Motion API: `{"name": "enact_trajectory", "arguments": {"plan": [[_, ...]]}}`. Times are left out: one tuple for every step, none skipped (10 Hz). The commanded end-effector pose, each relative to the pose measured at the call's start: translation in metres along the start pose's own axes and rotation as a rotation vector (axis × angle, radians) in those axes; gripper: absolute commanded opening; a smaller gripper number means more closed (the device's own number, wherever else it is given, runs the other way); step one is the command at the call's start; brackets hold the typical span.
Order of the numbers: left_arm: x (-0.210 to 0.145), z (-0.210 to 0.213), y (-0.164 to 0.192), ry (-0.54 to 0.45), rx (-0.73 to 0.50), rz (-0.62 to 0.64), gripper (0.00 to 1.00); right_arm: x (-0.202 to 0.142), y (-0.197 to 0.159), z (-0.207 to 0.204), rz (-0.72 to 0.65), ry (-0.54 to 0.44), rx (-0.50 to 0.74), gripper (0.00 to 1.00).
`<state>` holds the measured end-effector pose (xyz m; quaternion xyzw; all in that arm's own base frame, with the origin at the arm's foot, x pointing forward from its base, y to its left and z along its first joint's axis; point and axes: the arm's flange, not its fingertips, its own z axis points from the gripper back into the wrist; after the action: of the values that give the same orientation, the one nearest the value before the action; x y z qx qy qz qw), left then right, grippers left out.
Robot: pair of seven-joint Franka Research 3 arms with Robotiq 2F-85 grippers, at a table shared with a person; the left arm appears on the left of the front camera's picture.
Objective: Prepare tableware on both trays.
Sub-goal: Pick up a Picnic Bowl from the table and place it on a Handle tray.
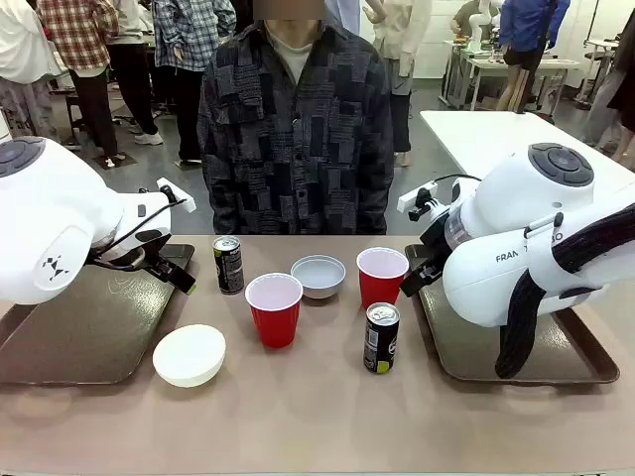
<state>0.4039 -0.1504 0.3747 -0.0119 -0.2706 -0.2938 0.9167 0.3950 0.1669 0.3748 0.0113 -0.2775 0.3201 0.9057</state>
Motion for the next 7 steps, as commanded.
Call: {"name": "enact_trajectory", "arguments": {"plan": [[0.0008, 0.0007, 0.0001, -0.003, 0.001, 0.000, 1.00, 0.0000, 0.0000, 0.0000, 0.000, 0.000, 0.000, 1.00], [0.0008, 0.0007, 0.0001, -0.003, 0.001, 0.000, 1.00, 0.0000, 0.0000, 0.0000, 0.000, 0.000, 0.000, 1.00], [0.0008, 0.0007, 0.0001, -0.003, 0.001, 0.000, 1.00, 0.0000, 0.0000, 0.0000, 0.000, 0.000, 0.000, 1.00], [0.0008, 0.0007, 0.0001, -0.003, 0.001, 0.000, 1.00, 0.0000, 0.0000, 0.0000, 0.000, 0.000, 0.000, 1.00], [0.0008, 0.0007, 0.0001, -0.003, 0.001, 0.000, 1.00, 0.0000, 0.0000, 0.0000, 0.000, 0.000, 0.000, 1.00], [0.0008, 0.0007, 0.0001, -0.003, 0.001, 0.000, 1.00, 0.0000, 0.0000, 0.0000, 0.000, 0.000, 0.000, 1.00], [0.0008, 0.0007, 0.0001, -0.003, 0.001, 0.000, 1.00, 0.0000, 0.0000, 0.0000, 0.000, 0.000, 0.000, 1.00]]}}
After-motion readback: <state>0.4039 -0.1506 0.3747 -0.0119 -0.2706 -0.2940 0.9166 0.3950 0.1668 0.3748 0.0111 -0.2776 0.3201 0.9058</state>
